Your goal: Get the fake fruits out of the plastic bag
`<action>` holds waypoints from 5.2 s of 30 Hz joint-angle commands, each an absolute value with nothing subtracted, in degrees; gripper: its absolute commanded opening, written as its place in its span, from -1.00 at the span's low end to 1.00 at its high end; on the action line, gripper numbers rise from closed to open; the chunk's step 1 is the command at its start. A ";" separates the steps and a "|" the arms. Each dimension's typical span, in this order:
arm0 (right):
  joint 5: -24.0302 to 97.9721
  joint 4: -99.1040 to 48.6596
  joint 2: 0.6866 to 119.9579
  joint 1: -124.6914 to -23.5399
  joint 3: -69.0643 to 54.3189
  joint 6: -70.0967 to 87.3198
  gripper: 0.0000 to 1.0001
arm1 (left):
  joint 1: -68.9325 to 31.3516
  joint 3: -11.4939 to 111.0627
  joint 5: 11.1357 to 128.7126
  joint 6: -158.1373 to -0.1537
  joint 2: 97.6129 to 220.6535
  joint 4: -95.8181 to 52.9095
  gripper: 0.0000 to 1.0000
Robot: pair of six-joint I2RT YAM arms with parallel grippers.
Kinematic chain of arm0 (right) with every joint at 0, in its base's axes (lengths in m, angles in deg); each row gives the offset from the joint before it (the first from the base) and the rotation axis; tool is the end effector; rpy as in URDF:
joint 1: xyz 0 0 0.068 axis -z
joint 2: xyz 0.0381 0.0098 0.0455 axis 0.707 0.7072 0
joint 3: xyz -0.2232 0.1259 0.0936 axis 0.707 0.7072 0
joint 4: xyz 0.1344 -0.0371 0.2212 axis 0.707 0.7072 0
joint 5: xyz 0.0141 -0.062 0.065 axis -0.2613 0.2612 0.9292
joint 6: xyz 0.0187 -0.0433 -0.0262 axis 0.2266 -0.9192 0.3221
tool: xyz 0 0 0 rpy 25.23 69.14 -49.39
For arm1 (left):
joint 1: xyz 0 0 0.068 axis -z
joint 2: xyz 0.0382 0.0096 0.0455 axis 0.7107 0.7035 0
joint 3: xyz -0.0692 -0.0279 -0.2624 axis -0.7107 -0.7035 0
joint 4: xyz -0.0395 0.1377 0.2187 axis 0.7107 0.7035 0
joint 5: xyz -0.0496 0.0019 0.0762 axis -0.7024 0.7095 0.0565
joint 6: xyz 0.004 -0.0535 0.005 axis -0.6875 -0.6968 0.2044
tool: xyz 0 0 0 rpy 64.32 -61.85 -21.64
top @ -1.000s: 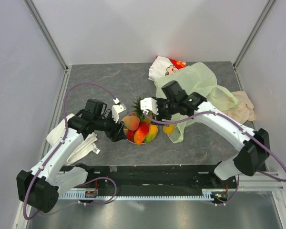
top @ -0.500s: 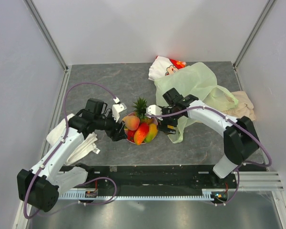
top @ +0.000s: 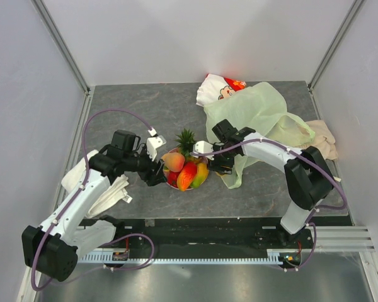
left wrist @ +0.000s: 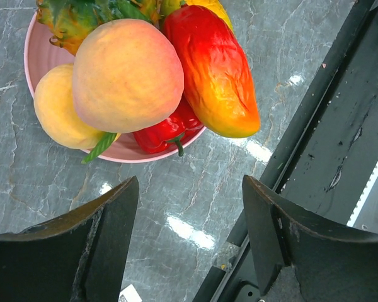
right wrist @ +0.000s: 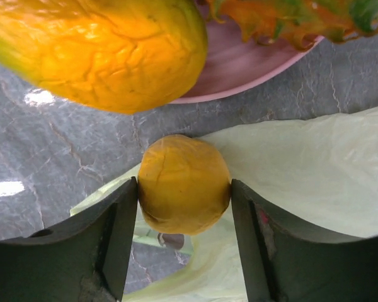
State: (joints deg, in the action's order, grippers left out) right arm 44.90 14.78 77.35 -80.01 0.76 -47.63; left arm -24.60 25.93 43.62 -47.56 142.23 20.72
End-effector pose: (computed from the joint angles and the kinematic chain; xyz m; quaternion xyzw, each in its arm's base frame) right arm 0.2677 0.1993 0.1992 -0.6733 0.7090 0.1123 0.1772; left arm 0.1799 -0.0895 0.2749 0.4069 0.8068 -0.2813 0.3229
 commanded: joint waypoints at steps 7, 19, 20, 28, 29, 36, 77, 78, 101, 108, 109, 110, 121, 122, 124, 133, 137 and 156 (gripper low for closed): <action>46.53 20.39 70.23 -80.14 -10.64 -43.91 -0.07 | -25.16 26.83 44.35 -46.91 140.68 18.35 0.48; 55.43 18.57 67.04 -91.04 -16.99 -39.34 0.03 | -27.18 26.92 44.61 -48.23 140.59 16.51 0.50; 55.43 17.87 67.39 -91.74 -17.17 -38.99 0.03 | -27.53 27.10 44.61 -48.23 140.51 16.51 0.50; 53.42 16.63 71.52 -94.29 -19.54 -41.27 0.09 | -29.12 26.75 44.44 -48.32 139.45 16.95 0.50; 53.41 16.63 71.61 -94.38 -19.54 -41.53 0.10 | -29.21 26.57 44.35 -48.32 139.28 16.86 0.50; 53.68 16.02 73.37 -95.09 -19.98 -42.06 0.13 | -29.65 25.69 43.56 -48.49 139.10 16.86 0.50; 44.28 16.90 61.76 -81.11 4.45 -38.11 0.50 | -29.91 26.30 43.47 -49.37 141.82 15.72 0.56; 43.49 16.29 62.81 -81.20 4.45 -37.93 0.52 | -30.00 26.74 43.73 -49.37 142.34 15.72 0.56; 31.70 9.16 73.20 -80.32 5.69 -38.28 -0.19 | -30.96 30.09 44.17 -48.14 145.43 16.86 0.56; 44.58 14.08 66.18 -79.88 -4.50 -32.83 -0.15 | -30.96 31.76 44.43 -47.10 145.86 18.79 0.56; 46.71 14.17 65.82 -79.79 -5.47 -32.83 -0.14 | -30.96 32.02 44.52 -46.48 146.39 20.27 0.55; 48.30 13.74 65.81 -79.79 -5.83 -32.74 -0.14 | -30.96 33.06 45.13 -45.95 146.92 20.90 0.55; 64.13 6.80 72.93 -76.98 -6.53 -24.93 -0.16 | -31.58 44.94 48.74 -44.54 155.53 26.00 0.55; 64.22 6.44 73.28 -76.55 -6.79 -24.75 -0.16 | -31.58 45.03 48.83 -44.02 155.88 26.09 0.55; 64.48 5.82 73.20 -75.93 -7.06 -24.74 -0.16 | -31.67 44.77 49.09 -43.66 156.24 25.91 0.55; 70.37 12.86 64.51 -74.70 -8.12 -27.91 -0.13 | -31.93 40.90 51.19 -45.85 156.50 23.37 0.57; 70.73 11.71 63.62 -76.36 -10.83 -25.01 -0.12 | -32.98 39.67 51.29 -48.49 156.06 21.52 0.61; 55.09 16.81 74.95 -89.89 -29.82 -35.72 -0.06 | -37.12 36.68 50.85 -58.16 151.32 12.38 0.81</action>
State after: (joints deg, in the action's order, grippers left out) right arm 59.09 15.50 73.85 -86.35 -27.79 -30.67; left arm -36.34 37.97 51.31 -56.30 154.10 15.70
